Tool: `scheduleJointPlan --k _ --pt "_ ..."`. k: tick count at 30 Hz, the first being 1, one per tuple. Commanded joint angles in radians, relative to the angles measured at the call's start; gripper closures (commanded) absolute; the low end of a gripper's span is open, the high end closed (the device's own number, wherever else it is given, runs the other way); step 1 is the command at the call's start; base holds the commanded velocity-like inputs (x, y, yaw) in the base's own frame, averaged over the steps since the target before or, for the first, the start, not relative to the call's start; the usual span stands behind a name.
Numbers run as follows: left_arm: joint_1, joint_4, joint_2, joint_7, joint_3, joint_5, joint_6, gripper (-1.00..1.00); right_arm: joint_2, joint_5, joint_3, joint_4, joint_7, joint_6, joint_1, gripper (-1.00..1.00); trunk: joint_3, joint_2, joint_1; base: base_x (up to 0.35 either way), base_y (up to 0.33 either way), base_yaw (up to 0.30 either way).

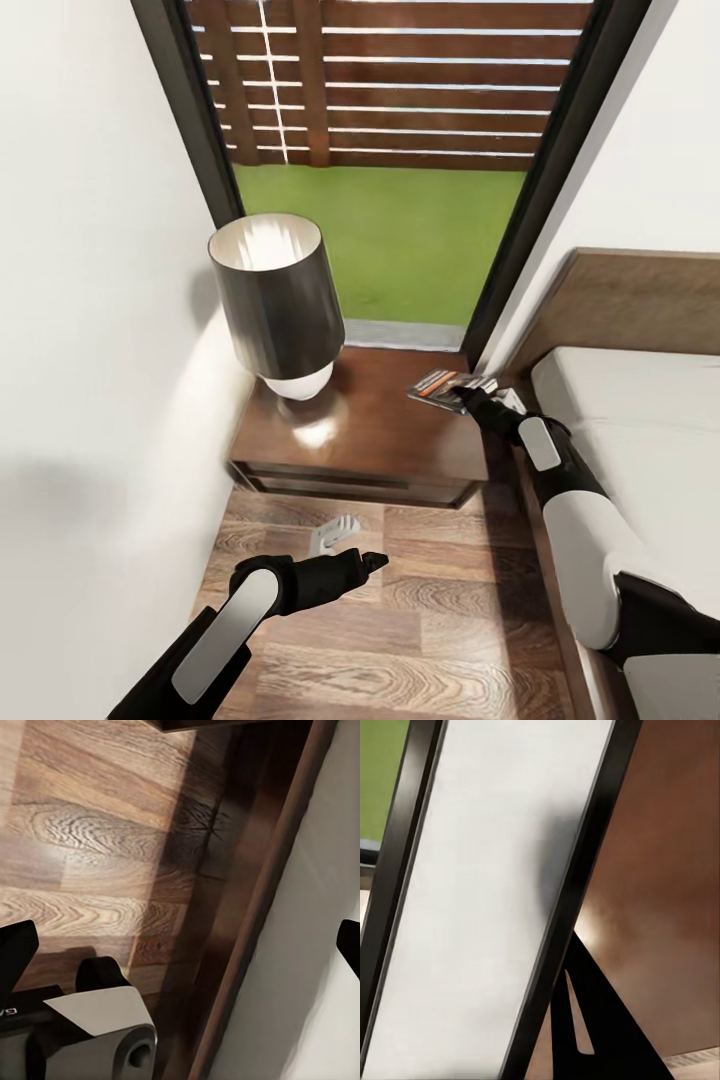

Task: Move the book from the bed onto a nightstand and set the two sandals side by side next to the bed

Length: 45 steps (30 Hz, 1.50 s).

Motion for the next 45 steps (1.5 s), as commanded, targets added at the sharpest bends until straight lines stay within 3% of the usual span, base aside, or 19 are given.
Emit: scheduleJointPlan --k 1,14,19,30,45 --pt "-0.001 -0.001 0.001 0.010 -0.002 0.011 -0.001 -1.00 0.005 -0.002 -0.005 0.002 0.000 0.003 -0.003 1.00 -0.004 -0.008 0.004 0.000 0.000 0.000" --pt "-0.001 -0.002 0.001 0.009 -0.002 0.010 -0.001 -1.00 0.020 -0.011 -0.006 0.037 -0.093 -0.059 -0.054 1.00 -0.045 -0.099 0.054 0.000 0.000 0.000" --pt "-0.001 -0.002 0.001 0.009 -0.002 0.009 -0.001 -1.00 0.023 -0.038 -0.007 0.070 -0.121 -0.071 -0.066 1.00 -0.060 -0.134 0.073 0.000 0.000 0.000" --pt "-0.001 -0.002 0.001 0.005 -0.002 0.010 -0.001 -1.00 0.020 -0.105 -0.006 0.089 -0.142 -0.078 -0.071 1.00 -0.095 -0.211 0.115 0.000 0.000 0.000" --pt "-0.001 -0.001 0.001 0.003 -0.002 0.011 -0.001 -1.00 0.013 -0.128 -0.008 0.089 -0.146 -0.078 -0.070 1.00 -0.142 -0.316 0.173 0.000 0.000 0.000"
